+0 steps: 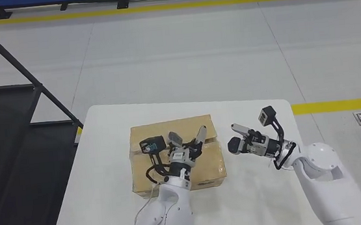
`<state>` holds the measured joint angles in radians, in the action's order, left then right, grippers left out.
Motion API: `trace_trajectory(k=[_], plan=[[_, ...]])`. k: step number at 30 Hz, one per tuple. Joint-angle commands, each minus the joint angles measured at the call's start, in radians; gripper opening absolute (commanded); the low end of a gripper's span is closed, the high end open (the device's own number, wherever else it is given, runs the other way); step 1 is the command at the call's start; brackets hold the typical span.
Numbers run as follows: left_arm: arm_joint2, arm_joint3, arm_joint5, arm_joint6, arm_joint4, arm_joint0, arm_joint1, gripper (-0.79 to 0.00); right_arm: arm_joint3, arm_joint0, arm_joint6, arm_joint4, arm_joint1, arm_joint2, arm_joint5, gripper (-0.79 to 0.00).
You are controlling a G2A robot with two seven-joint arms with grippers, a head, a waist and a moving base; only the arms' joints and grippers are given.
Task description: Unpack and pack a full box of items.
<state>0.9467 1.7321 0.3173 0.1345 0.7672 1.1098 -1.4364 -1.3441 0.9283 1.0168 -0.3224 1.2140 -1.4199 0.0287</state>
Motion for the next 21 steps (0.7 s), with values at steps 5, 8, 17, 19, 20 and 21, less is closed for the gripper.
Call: trace_trajectory(k=[5,8,17,19,20,21], plan=[[-0.011,-0.015,-0.004,-0.009,0.052,-0.005,-0.007,0.0,-0.012,0.016,-0.007,-0.008,-0.006,-0.003,0.004,0.0],[-0.01,-0.015,-0.004,-0.008,0.053,-0.005,-0.008,0.0,-0.017,0.022,-0.01,-0.013,-0.008,-0.003,0.005,0.0],[-0.01,-0.015,-0.004,-0.008,0.053,-0.005,-0.008,0.0,-0.019,0.033,-0.015,-0.021,-0.016,0.0,0.008,0.0],[-0.01,-0.015,-0.004,-0.008,0.053,-0.005,-0.008,0.0,-0.017,0.034,-0.015,-0.024,-0.018,0.001,0.01,0.0],[-0.01,-0.014,-0.016,-0.011,0.061,-0.001,-0.007,0.0,-0.017,0.034,-0.016,-0.024,-0.019,0.0,0.012,0.0],[-0.01,-0.016,-0.022,-0.008,0.083,0.002,-0.006,0.0,-0.017,0.036,-0.017,-0.027,-0.02,-0.001,0.014,0.0]])
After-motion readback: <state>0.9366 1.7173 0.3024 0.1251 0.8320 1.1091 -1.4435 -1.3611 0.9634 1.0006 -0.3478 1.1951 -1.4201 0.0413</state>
